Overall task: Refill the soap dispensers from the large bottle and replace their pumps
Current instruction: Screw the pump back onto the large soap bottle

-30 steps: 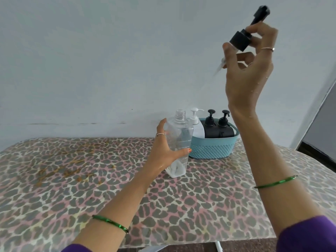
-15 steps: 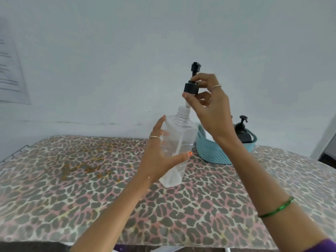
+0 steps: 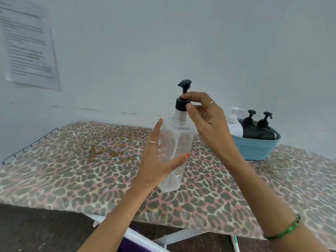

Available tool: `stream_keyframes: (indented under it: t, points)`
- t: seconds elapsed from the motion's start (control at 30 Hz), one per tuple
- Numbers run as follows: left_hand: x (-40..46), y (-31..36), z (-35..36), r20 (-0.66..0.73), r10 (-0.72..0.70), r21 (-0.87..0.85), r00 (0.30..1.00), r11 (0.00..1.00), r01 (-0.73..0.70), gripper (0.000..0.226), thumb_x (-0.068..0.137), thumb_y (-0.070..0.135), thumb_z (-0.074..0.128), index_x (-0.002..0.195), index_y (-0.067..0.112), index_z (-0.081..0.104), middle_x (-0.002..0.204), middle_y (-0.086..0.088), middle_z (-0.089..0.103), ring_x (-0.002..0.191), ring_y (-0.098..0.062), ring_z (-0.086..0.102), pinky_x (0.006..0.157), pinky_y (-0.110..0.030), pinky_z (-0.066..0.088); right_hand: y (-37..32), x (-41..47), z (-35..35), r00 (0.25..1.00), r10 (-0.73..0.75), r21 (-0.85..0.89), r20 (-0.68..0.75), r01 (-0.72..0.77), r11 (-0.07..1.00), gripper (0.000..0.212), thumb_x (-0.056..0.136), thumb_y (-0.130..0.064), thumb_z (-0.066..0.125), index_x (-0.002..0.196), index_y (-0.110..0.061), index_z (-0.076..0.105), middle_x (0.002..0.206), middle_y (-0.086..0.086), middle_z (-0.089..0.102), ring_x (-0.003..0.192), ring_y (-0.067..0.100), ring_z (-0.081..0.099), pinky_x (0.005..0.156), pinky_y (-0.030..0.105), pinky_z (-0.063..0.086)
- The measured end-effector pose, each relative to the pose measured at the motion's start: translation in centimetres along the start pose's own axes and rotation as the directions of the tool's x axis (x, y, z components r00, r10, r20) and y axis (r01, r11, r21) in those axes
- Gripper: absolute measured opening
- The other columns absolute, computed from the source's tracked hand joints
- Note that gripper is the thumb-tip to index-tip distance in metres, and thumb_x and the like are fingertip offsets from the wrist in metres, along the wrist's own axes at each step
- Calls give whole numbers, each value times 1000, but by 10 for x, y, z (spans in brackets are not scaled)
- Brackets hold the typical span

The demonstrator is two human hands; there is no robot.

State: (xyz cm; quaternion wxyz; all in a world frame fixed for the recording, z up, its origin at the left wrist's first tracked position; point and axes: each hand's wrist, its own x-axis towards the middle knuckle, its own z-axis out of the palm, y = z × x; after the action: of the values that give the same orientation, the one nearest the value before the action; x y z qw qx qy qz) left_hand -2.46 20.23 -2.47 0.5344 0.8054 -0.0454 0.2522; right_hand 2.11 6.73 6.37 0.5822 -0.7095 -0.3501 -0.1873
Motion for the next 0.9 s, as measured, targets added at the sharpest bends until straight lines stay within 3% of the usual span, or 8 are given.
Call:
stream_keyframes:
  t: [0.17, 0.37, 0.47, 0.67, 0.77, 0.83, 0.9]
  points:
    - [-4, -7, 1, -12, 15, -1, 1000, 1000, -15, 102, 65, 54, 74, 141, 54, 7, 144, 30, 19, 118, 35, 11, 90, 7, 17, 4, -7, 7, 999, 29, -32, 20, -29, 999, 25, 96, -9, 54, 115, -22, 62, 114, -8, 68, 104, 2, 63, 89, 21, 50]
    - [-9, -12, 0, 6, 38, -24, 999, 999, -38, 96, 68, 52, 74, 138, 58, 9, 144, 39, 15, 124, 33, 11, 95, 8, 18, -1, -10, 10, 999, -26, -159, -35, 20, 987, 25, 94, -12, 57, 113, -26, 64, 112, -9, 67, 102, 2, 63, 93, 29, 50]
    - [-12, -16, 1, 26, 32, -55, 999, 998, -31, 94, 69, 51, 74, 135, 62, 8, 136, 51, 10, 125, 33, 11, 93, 10, 17, -1, -13, 12, 996, -58, -216, -70, 42, 976, 24, 94, -13, 57, 114, -24, 64, 111, -7, 66, 100, 2, 62, 92, 26, 49]
    - [-20, -31, 4, 43, 11, -80, 999, 997, -8, 97, 70, 53, 77, 143, 53, 12, 144, 43, 13, 130, 28, 14, 95, 8, 19, 3, -15, 12, 988, -94, -328, -119, 50, 943, 25, 95, -14, 55, 117, -21, 65, 107, -10, 64, 98, -6, 57, 87, 6, 38]
    - [-21, -35, 3, 43, 2, -71, 999, 997, 1, 97, 66, 59, 75, 141, 57, 12, 141, 43, 15, 125, 31, 17, 91, 9, 21, 5, -17, 13, 990, -116, -504, -74, 63, 861, 27, 95, -22, 53, 120, -26, 63, 111, -12, 64, 110, 7, 50, 92, 18, 36]
    - [-20, -37, 3, 49, 4, -62, 999, 998, -1, 98, 69, 54, 77, 143, 52, 13, 139, 40, 17, 119, 35, 20, 87, 11, 22, 7, -16, 13, 996, -74, -466, -54, 40, 884, 27, 96, -22, 53, 121, -27, 61, 114, -13, 64, 113, 8, 51, 93, 14, 37]
    - [-20, -38, 3, 50, 12, -59, 999, 998, -9, 99, 69, 54, 77, 144, 49, 13, 139, 39, 17, 116, 37, 21, 86, 11, 21, 8, -16, 15, 999, -12, -322, -48, -4, 947, 25, 97, -19, 53, 120, -25, 59, 115, -16, 64, 113, 0, 54, 95, 10, 38]
